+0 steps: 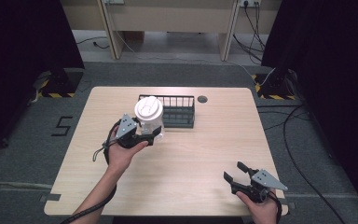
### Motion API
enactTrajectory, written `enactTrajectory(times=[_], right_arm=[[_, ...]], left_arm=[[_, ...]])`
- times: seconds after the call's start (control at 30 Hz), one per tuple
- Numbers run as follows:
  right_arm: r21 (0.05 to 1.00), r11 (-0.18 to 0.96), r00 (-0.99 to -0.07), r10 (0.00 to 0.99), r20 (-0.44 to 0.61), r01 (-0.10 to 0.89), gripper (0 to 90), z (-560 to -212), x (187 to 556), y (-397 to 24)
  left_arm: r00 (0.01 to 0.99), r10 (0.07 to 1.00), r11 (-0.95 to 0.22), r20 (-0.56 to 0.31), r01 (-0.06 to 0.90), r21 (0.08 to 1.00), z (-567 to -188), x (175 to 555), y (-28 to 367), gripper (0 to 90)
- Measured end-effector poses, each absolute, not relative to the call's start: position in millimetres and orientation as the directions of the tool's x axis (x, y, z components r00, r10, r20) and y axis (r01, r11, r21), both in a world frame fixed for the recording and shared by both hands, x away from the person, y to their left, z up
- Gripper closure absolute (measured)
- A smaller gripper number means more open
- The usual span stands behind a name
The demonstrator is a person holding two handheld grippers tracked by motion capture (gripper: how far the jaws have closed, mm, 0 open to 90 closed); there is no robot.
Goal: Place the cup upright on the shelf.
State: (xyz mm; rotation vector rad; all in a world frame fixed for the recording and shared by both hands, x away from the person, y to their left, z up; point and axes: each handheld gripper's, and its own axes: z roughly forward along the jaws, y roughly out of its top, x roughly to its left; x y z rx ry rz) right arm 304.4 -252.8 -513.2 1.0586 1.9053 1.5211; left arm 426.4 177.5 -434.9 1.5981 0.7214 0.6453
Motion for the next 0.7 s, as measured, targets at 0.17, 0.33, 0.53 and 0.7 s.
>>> enactTrajectory(times=[0.17, 0.33, 0.53, 0.7], right_arm=[[0.958, 0.082, -0.585, 0.805, 0.099, 0.275, 27.8, -513, 304, -253], [0.958, 0.082, -0.585, 0.805, 0.098, 0.274, 27.7, -513, 304, -253], [0.958, 0.083, -0.585, 0.805, 0.098, 0.275, 27.8, -513, 304, -253], [0.958, 0.082, -0.585, 0.805, 0.100, 0.275, 27.8, -513, 304, -253]], left_arm=[[0.648, 0.761, -0.085, 0.000, 0.099, 0.991, -433, 431, 178, 17.3], [0.643, 0.766, -0.088, 0.006, 0.097, 0.991, -430, 435, 178, 17.3], [0.638, 0.770, -0.091, 0.008, 0.098, 0.991, -426, 442, 178, 17.3], [0.634, 0.774, -0.093, 0.012, 0.094, 0.991, -423, 447, 177, 17.3]])
